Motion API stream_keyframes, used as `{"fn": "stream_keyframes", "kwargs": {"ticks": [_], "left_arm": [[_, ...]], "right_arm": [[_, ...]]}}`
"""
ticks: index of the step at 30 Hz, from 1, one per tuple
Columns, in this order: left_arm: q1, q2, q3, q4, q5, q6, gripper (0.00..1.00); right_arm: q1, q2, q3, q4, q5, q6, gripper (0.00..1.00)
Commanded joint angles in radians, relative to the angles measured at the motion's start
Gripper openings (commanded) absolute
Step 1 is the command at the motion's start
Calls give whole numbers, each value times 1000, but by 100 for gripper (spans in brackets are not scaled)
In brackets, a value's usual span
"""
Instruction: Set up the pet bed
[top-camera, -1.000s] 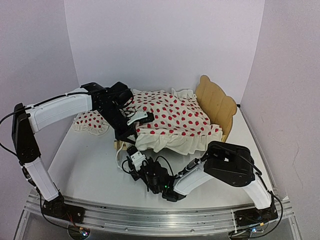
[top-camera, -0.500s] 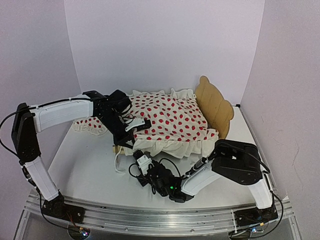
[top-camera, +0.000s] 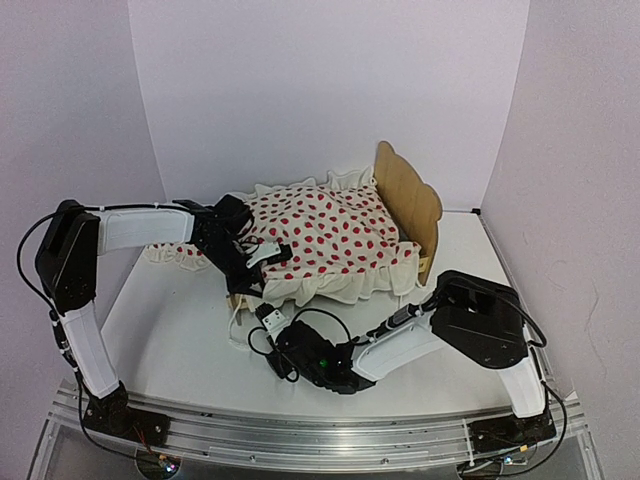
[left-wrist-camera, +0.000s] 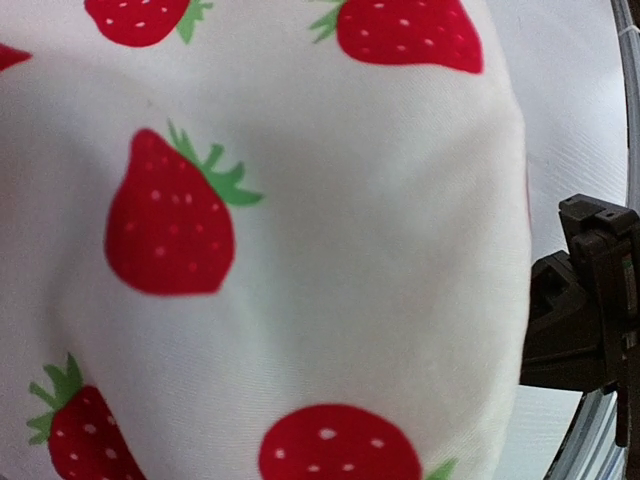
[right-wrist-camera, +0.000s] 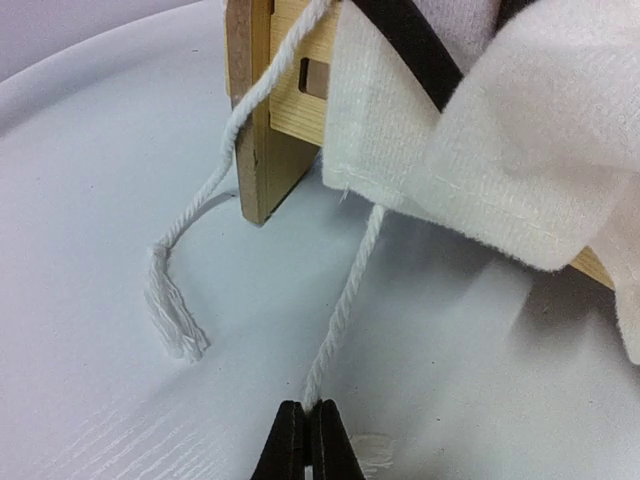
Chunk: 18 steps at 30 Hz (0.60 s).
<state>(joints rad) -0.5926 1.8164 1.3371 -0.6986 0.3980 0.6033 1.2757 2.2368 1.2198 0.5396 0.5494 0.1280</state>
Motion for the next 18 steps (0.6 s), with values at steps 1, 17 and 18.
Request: {"fn": "stream_keyframes", "kwargs": {"ticks": [1, 17, 18], "left_arm": [[27, -34, 6, 10, 15, -59, 21], [30, -223, 106, -278, 243, 147, 74], [30, -242, 82, -275, 247, 168, 73]], "right_arm": [[-7, -25, 26, -170, -55, 99, 0], [-6, -321, -18, -549, -329, 133, 0], [-6, -338, -23, -564, -350, 130, 0]]}}
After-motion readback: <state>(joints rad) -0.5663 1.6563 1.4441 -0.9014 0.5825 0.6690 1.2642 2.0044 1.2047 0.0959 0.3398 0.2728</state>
